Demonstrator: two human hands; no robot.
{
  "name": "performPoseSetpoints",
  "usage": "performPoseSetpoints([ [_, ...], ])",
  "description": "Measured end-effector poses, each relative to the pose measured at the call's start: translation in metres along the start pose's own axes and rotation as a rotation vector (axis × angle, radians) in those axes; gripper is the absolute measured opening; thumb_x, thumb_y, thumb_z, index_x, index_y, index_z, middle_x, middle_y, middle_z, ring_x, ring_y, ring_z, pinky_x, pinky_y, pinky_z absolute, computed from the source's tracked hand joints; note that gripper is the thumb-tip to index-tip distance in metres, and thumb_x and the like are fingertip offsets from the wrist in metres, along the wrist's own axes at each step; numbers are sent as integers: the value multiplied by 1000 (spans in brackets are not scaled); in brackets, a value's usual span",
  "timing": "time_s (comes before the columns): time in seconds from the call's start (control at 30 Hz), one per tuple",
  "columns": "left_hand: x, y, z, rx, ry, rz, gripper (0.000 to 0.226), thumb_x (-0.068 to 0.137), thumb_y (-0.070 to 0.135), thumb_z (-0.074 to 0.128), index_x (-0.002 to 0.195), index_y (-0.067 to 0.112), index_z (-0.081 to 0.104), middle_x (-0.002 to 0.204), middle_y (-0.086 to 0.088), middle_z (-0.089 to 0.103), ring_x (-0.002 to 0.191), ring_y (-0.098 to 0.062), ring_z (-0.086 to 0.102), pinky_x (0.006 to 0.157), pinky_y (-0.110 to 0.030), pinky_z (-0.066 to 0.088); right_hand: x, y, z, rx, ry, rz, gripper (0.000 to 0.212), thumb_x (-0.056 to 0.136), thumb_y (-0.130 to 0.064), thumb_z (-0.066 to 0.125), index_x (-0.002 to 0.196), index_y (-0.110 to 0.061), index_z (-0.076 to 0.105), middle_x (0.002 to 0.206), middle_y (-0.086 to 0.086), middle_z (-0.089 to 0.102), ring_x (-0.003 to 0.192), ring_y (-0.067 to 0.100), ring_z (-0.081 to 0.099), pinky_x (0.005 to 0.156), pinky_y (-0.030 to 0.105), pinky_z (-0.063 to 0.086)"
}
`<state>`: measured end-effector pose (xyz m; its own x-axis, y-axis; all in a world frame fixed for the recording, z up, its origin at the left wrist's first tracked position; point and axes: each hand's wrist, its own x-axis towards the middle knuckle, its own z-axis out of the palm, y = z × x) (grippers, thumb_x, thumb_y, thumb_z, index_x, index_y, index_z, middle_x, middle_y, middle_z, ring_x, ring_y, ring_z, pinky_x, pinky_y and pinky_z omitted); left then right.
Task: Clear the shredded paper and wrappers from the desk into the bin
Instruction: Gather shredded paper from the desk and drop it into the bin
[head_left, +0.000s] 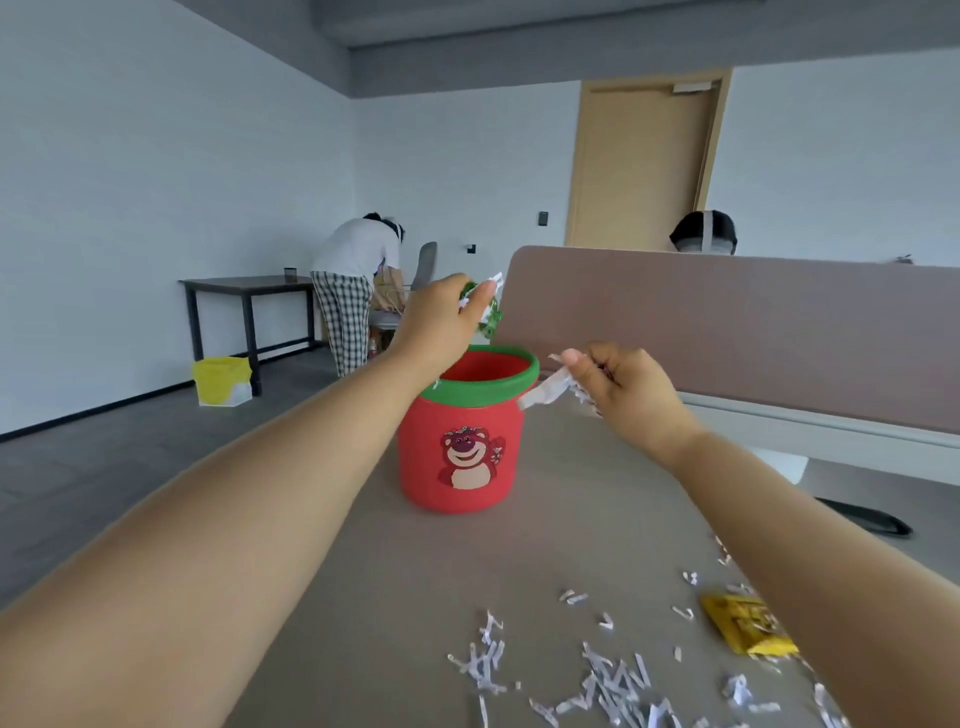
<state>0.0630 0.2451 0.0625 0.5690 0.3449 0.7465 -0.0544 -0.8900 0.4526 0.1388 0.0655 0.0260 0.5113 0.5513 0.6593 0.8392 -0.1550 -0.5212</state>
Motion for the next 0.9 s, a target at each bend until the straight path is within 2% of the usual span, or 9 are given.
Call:
performPoseSetpoints([
  [0.1,31,-8,17,16,-3,-20,36,96,34,40,78,4,47,75,-13,55,70,-24,48,60,-29,27,2,7,4,38,-22,35,44,93,-32,44,64,-1,57,51,-1,46,43,3,42,54,27,40],
  [0.2,47,-26,36,59,-96,-96,45,95,41,39,89,-2,51,98,-22,62,90,-33,57,69,-37,40,-3,18,7,78,-27,51,42,93,-27,45,64,1,54,49,-4,43,39,2,42,45,11,33],
  [0.33,49,-41,46,237,-452,-201,56,91,52,39,117,4,53,122,-18,55,111,-31,53,84,-33,41,-6,34,12,98,-42,80,40,93,-26,46,72,5,58,44,-7,47,39,2,45,44,8,33],
  [0.43,47,-45,44,401,-648,-203,57,85,58,46,100,6,63,105,-12,60,102,-28,57,77,-30,44,-4,38,17,134,-55,78,41,93,-26,46,74,8,58,42,-10,47,40,3,46,45,8,33],
  [0.5,44,-47,41,436,-639,-194,62,81,64,48,90,6,66,84,-8,61,83,-24,58,67,-29,42,-3,37,20,145,-59,61,42,93,-26,45,73,9,56,48,-8,45,40,2,45,46,8,34],
  [0.6,37,-47,38,388,-542,-175,58,86,59,42,60,9,53,56,-3,42,55,-19,43,52,-27,29,-4,35,20,140,-55,49,40,93,-25,46,66,3,53,50,-6,44,40,0,45,45,8,34],
  [0.7,35,-47,39,291,-467,-193,51,94,46,36,68,8,57,61,-6,51,58,-22,50,59,-28,35,-7,36,20,142,-55,68,37,93,-26,46,62,-7,48,50,-6,44,40,0,45,47,9,34],
  [0.8,31,-48,40,173,-517,-207,35,93,34,47,75,6,59,64,-5,58,52,-14,54,55,-25,41,-8,37,18,128,-57,92,37,93,-27,46,61,-8,47,51,-5,45,41,1,44,49,12,36],
  [0.9,26,-47,38,76,-501,-131,16,89,18,57,93,4,63,84,-11,66,60,-11,62,59,-25,49,-9,37,18,137,-57,92,39,93,-26,46,56,-14,44,51,-6,45,39,-1,44,46,7,34],
])
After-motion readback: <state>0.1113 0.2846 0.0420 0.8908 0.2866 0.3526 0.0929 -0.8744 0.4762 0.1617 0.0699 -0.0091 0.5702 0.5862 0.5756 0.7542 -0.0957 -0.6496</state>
